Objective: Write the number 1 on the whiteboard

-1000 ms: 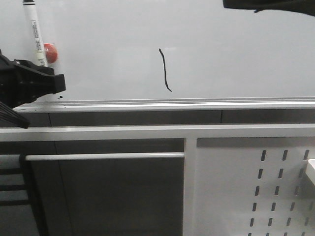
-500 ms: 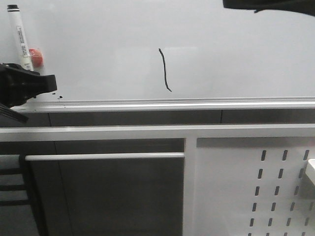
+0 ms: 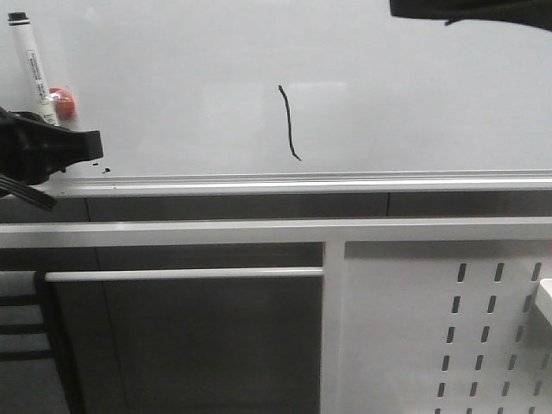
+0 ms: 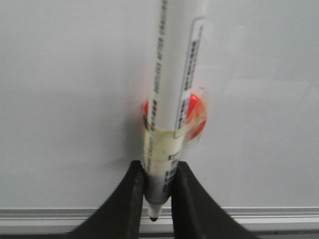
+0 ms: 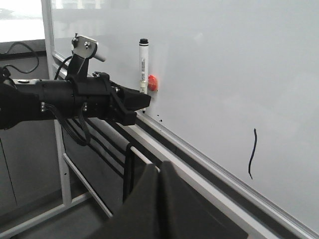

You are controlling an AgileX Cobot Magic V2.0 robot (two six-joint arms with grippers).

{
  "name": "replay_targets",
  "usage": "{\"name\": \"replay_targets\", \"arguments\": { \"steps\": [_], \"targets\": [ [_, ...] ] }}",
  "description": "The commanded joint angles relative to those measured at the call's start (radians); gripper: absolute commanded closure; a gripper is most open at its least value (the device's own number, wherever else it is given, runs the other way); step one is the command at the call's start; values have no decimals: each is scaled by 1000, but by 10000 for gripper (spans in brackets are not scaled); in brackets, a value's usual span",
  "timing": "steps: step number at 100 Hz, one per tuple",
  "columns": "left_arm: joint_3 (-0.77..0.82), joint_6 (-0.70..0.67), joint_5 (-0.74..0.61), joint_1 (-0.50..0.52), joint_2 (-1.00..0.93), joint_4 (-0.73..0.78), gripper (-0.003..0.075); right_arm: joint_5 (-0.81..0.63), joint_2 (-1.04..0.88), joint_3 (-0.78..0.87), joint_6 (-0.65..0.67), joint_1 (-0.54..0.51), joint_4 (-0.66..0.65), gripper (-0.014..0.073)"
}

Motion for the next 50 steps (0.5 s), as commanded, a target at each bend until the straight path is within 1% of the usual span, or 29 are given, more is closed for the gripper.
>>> {"name": "replay_targets", "arguments": {
  "steps": [1,14,25,30,35,40,45,50],
  "targets": [
    [-26,1,-62,-5,-31,7,741,-44,-12,-25,-5,-4,-20,643],
    [-18,1,-65,-5,-31,11,740,-44,-12,-25,-5,-4,-20,643],
    [-3,1,-75,-5,-31,50,727,-44,-12,-25,-5,-4,-20,643],
    [2,1,-83,-5,-31,61,687,-44,-12,-25,-5,-4,-20,643],
    [9,1,-101,-5,-31,65,624,-44,-12,-25,-5,-4,-20,643],
    [15,1,-126,-5,-31,65,537,-44,-12,-25,-5,-4,-20,643],
    [17,1,-136,-5,-31,50,467,-44,-12,-25,-5,-4,-20,643],
    [17,1,-141,-5,-31,34,421,-44,-12,-25,-5,-4,-20,643]
  ]
}}
